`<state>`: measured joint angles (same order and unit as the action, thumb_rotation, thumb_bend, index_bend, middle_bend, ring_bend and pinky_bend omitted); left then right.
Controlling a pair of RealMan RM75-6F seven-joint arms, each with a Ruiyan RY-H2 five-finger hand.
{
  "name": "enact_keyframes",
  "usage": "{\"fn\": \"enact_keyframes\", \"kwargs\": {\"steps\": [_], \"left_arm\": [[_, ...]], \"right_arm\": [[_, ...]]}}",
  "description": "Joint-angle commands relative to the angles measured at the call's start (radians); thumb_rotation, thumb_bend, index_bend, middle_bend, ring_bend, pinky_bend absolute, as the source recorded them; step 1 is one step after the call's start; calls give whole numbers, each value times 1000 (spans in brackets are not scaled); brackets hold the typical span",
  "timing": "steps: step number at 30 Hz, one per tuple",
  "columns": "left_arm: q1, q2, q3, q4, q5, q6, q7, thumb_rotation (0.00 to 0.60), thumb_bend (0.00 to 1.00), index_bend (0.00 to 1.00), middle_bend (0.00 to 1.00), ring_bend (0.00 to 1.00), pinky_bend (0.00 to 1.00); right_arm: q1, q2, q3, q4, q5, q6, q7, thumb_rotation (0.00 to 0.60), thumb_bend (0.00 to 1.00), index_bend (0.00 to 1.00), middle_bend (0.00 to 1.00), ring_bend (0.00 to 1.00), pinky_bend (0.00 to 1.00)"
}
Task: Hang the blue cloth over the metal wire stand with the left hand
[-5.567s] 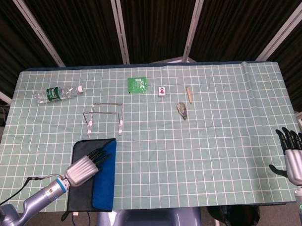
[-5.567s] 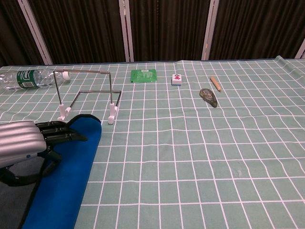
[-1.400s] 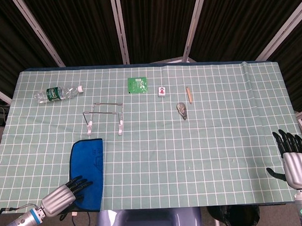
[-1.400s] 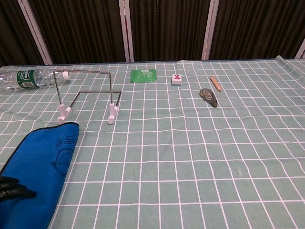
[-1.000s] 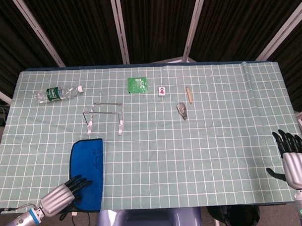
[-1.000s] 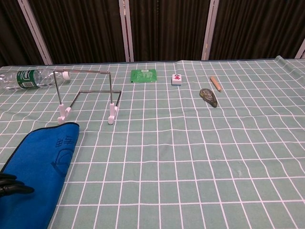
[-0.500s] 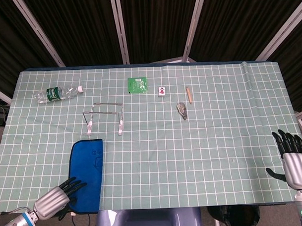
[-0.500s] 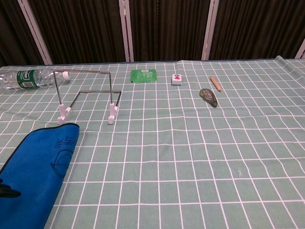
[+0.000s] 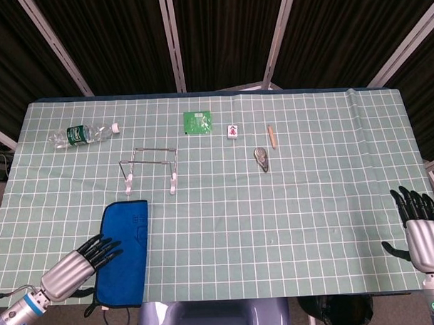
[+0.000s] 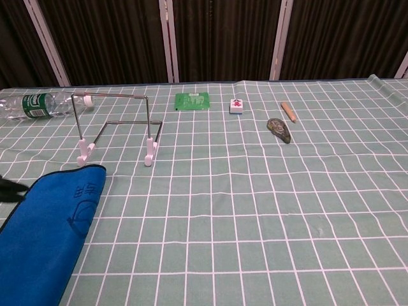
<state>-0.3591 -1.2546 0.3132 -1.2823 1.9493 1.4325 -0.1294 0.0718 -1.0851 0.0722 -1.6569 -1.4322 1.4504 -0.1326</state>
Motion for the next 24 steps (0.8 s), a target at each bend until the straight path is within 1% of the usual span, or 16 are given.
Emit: {"fn": "enact_keyframes", "kwargs": {"steps": [1,2,3,4,5,7,8,9,10,12,14,15,21,22,24], "left_arm": [[-39,23,-75,-76,-89,-53,6,600,15,0,214,134,44],[-50,23,-95,-90,-112,-69,9,600,15,0,287,208,92],[-67,21,-127,-104,-147,-99,20,600,14,0,383,323,200],[-79,18,-146,-112,-169,-121,31,600,14,0,467,423,337],[-97,10,-176,-122,-202,-152,47,600,14,0,518,486,431],[-130,-7,-227,-138,-269,-221,87,600,14,0,656,654,749],[-145,-15,-248,-143,-301,-254,108,600,14,0,701,714,844],[-162,-25,-272,-151,-343,-296,135,600,14,5,767,799,949],[-185,-42,-304,-151,-407,-356,163,600,13,16,821,863,996],[-225,-67,-350,-169,-526,-463,227,600,13,51,877,914,1000],[-241,-79,-369,-180,-588,-506,271,600,24,85,898,924,1000],[-250,-92,-379,-183,-628,-532,286,600,50,104,902,926,1000],[-275,-140,-390,-153,-716,-585,343,600,301,204,907,927,1000],[-278,-150,-389,-144,-725,-591,349,600,332,215,907,927,1000],[-283,-167,-385,-122,-732,-598,362,600,361,230,907,927,1000]], "right_arm": [[1,-1,0,0,-1,-1,-2,600,0,0,0,0,0],[1,-1,-1,0,-1,-2,-3,600,0,0,0,0,0],[2,-2,-1,1,0,-3,-5,600,0,0,0,0,0],[2,-3,-1,1,0,-3,-6,600,0,0,0,0,0],[3,-4,0,2,2,-5,-7,600,0,0,0,0,0],[4,-6,1,5,8,-9,-11,600,0,0,0,0,0],[5,-7,2,6,11,-11,-13,600,0,0,0,0,0],[6,-8,3,7,14,-13,-15,600,0,0,0,0,0],[7,-10,4,11,21,-18,-18,600,0,0,0,0,0],[11,-14,8,18,35,-29,-23,600,0,0,0,0,0],[13,-17,9,21,43,-35,-25,600,0,0,0,0,0],[15,-18,10,23,50,-41,-27,600,0,0,0,0,0],[19,-24,13,31,66,-53,-35,600,0,0,0,0,0],[20,-25,13,32,68,-55,-37,600,0,0,0,0,0],[21,-27,12,33,71,-58,-40,600,0,0,0,0,0]]}}
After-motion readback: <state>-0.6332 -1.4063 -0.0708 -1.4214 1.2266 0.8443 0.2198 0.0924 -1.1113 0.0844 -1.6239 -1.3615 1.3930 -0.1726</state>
